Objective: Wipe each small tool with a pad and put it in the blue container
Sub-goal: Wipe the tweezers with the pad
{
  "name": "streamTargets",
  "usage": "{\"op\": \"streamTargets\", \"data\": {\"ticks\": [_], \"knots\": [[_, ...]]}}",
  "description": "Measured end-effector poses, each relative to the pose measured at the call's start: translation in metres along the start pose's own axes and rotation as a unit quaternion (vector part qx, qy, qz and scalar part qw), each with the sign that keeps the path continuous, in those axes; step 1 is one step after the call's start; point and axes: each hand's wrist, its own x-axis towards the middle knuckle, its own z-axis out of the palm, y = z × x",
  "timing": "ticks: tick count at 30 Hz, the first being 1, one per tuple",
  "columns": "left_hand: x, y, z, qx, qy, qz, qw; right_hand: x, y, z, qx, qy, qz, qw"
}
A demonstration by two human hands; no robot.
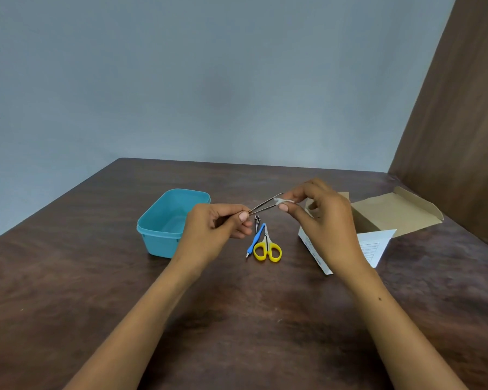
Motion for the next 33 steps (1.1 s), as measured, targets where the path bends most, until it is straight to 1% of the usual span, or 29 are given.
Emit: {"op": "streamTargets", "data": {"ticks": [2, 3, 5, 7, 12, 15, 18, 20, 27, 31, 33], "knots": [[-0.001, 0.001, 0.001, -0.039, -0.003, -0.022, 0.999, 0.0, -0.005, -0.001, 0.102, -0.007, 0.084, 0.991], [-0.002, 0.002, 0.002, -0.06, -0.006, -0.032, 0.998, 0.0, -0.008, -0.002, 0.166, -0.009, 0.125, 0.978], [-0.004, 0.004, 0.004, -0.094, -0.012, -0.044, 0.994, -0.001, -0.014, -0.002, 0.283, -0.008, 0.184, 0.941], [-0.005, 0.005, 0.007, -0.116, -0.016, -0.053, 0.992, -0.002, -0.018, 0.0, 0.352, -0.002, 0.227, 0.908], [-0.007, 0.004, 0.013, -0.147, 0.003, -0.056, 0.987, -0.006, -0.02, 0.002, 0.434, 0.016, 0.323, 0.841], [-0.007, 0.004, 0.015, -0.163, 0.024, -0.06, 0.985, -0.007, -0.022, 0.004, 0.475, 0.022, 0.362, 0.802], [-0.008, 0.004, 0.017, -0.173, 0.038, -0.064, 0.982, -0.008, -0.024, 0.005, 0.501, 0.026, 0.39, 0.772], [-0.008, 0.004, 0.017, -0.174, 0.048, -0.063, 0.982, -0.008, -0.024, 0.006, 0.502, 0.032, 0.401, 0.766], [-0.009, 0.004, 0.019, -0.183, 0.071, -0.069, 0.978, -0.009, -0.026, 0.007, 0.497, 0.042, 0.407, 0.765], [-0.008, 0.005, 0.018, -0.202, 0.077, -0.068, 0.974, -0.009, -0.026, 0.007, 0.478, 0.095, 0.37, 0.791], [-0.008, 0.004, 0.018, -0.203, 0.083, -0.063, 0.974, -0.01, -0.027, 0.007, 0.461, 0.1, 0.355, 0.807]]}}
